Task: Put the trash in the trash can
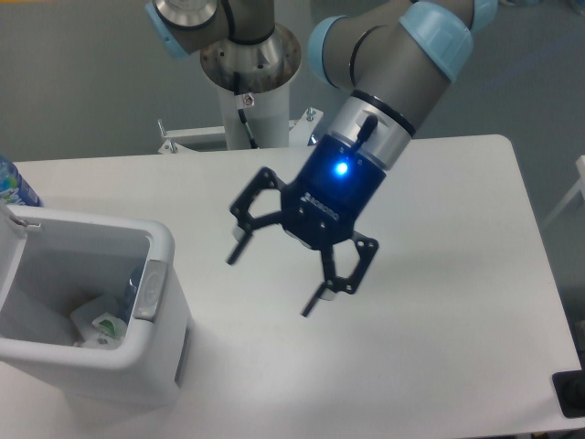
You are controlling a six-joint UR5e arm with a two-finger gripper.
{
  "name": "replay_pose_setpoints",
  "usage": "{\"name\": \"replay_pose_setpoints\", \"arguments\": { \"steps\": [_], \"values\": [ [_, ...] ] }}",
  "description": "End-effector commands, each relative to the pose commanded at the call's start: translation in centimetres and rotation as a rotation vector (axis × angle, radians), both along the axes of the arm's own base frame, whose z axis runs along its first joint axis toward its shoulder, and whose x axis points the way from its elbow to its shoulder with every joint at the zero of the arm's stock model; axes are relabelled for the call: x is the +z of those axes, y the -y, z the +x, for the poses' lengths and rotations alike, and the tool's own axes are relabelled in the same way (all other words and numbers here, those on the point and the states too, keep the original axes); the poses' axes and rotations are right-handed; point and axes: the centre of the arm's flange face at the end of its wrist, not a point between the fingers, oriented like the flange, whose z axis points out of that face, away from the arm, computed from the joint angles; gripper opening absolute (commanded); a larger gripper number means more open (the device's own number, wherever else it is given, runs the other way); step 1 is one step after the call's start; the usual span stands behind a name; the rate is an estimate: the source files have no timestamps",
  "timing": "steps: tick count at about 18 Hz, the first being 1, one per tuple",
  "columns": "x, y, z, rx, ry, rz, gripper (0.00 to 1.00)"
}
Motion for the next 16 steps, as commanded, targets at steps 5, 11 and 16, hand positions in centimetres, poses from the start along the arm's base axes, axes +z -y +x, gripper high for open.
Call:
{"name": "replay_pose_setpoints", "arguments": {
  "steps": [5,11,16],
  "values": [
    [-7.2,5.4,-3.2,-0.035,-0.197,-0.248,1.00],
    [-8.4,7.3,-5.2,0.036,-0.332,-0.531,1.00],
    [-9.1,7.7,-5.1,-0.014,-0.385,-0.655,1.00]
  ]
}}
